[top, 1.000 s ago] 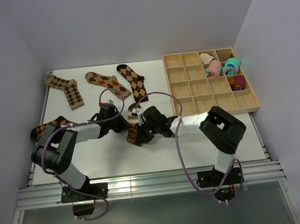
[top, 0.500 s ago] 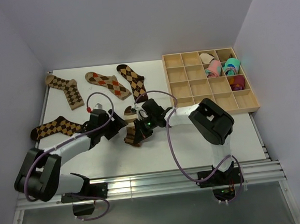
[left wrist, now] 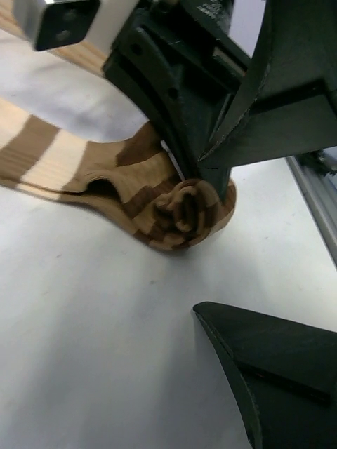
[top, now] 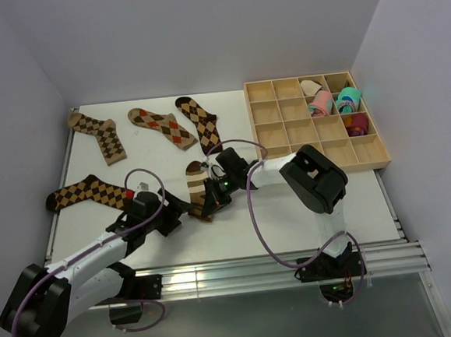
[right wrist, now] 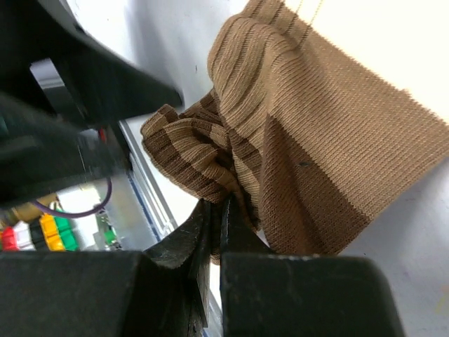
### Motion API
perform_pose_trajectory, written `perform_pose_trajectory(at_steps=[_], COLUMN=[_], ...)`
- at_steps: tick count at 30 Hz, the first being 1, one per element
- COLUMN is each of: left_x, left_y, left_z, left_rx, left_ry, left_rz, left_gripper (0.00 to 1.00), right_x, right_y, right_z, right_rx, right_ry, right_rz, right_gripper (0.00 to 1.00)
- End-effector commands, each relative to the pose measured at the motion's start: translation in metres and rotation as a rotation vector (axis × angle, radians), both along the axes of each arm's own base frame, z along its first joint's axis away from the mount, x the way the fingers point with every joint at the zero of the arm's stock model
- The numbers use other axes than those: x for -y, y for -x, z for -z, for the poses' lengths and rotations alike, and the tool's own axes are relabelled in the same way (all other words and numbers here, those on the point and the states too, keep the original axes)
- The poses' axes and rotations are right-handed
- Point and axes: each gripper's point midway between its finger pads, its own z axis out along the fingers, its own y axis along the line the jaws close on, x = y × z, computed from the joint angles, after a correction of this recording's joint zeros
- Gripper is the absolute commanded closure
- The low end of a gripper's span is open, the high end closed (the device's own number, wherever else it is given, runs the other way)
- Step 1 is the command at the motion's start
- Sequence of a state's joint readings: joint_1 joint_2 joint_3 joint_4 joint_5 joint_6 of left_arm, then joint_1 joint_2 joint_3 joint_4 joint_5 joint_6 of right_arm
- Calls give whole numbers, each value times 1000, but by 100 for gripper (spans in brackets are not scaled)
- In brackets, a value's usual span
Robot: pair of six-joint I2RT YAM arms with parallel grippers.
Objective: Roll the socks
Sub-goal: Roll the sock at the center of the board.
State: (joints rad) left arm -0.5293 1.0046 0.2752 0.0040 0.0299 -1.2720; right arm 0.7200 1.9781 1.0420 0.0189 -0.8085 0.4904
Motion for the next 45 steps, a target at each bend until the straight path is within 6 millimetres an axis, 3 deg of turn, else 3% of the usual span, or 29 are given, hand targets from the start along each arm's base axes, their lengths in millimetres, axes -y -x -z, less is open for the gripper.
perform_pose_trajectory(at_steps=[1,3,10,19,36,39,41,45], left_x=[17,22,12,13,16,15,14,9], left_y=[-4,2,2,-7,0,1,0,2], left_z=[-12,-5,4,8,40,46,47,49], left_rx=[23,-2,17,34,-80,-112,-124,-150], left_ry=[87,73,34,-8,-51,-73,-87,-138], left_rz=[-29,-7,-58,-50,-30,-35,-38,-38], left_gripper=[18,22,39,44,51,60,65,82], right_x=[12,11,9,7,7,10,11,15], right_y=[0,-2,-3,-4,-3,-4,-7,-17], right_z=[28,27,30,31,40,41,37,19], right_rx=[-55,-64,-91,-95,-108,-97,-67,47], right_ry=[112,111,115,98,111,124,131,145], right_rz=[67,84,105,103,106,111,115,127], right_gripper=[100,100,100,100,100,96,89,66])
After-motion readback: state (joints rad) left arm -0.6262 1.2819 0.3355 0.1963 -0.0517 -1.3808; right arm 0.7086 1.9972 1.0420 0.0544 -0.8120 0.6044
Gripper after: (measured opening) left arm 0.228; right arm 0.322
